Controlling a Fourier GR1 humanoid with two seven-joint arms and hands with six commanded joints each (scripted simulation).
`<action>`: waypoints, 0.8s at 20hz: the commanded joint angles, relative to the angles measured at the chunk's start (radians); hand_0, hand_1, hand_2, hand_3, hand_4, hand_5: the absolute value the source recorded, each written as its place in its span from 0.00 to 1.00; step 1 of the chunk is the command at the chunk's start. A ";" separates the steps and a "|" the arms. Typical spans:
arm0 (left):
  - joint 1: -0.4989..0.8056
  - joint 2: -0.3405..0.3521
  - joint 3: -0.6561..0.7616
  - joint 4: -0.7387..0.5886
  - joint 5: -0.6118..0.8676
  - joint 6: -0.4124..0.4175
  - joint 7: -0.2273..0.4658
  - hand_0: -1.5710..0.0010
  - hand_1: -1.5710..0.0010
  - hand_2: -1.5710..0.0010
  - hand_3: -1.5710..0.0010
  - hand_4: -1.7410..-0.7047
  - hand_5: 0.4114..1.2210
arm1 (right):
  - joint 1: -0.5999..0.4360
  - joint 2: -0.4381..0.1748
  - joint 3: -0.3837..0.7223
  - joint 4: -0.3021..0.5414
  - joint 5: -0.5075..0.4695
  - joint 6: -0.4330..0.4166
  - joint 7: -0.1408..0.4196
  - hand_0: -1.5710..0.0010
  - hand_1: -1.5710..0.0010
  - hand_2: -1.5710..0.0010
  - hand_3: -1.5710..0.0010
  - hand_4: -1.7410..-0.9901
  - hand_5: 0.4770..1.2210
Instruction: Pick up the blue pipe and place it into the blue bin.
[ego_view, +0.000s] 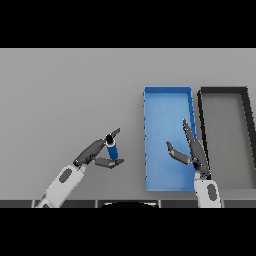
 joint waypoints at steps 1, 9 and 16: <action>-0.008 -0.015 -0.006 0.012 -0.003 -0.001 -0.003 1.00 1.00 1.00 1.00 0.56 0.10 | 0.005 -0.007 -0.004 -0.006 0.000 0.001 -0.001 1.00 1.00 1.00 1.00 0.56 0.25; -0.016 -0.119 0.018 0.059 0.105 -0.037 -0.016 0.63 0.54 0.48 0.47 0.28 0.61 | 0.003 -0.009 -0.007 -0.002 0.002 -0.001 -0.012 1.00 1.00 1.00 1.00 0.56 0.25; -0.008 -0.124 -0.011 0.036 0.080 -0.017 -0.051 0.13 0.11 0.10 0.12 0.07 0.92 | 0.011 -0.018 -0.001 0.000 0.015 0.003 -0.026 1.00 1.00 1.00 1.00 0.60 0.25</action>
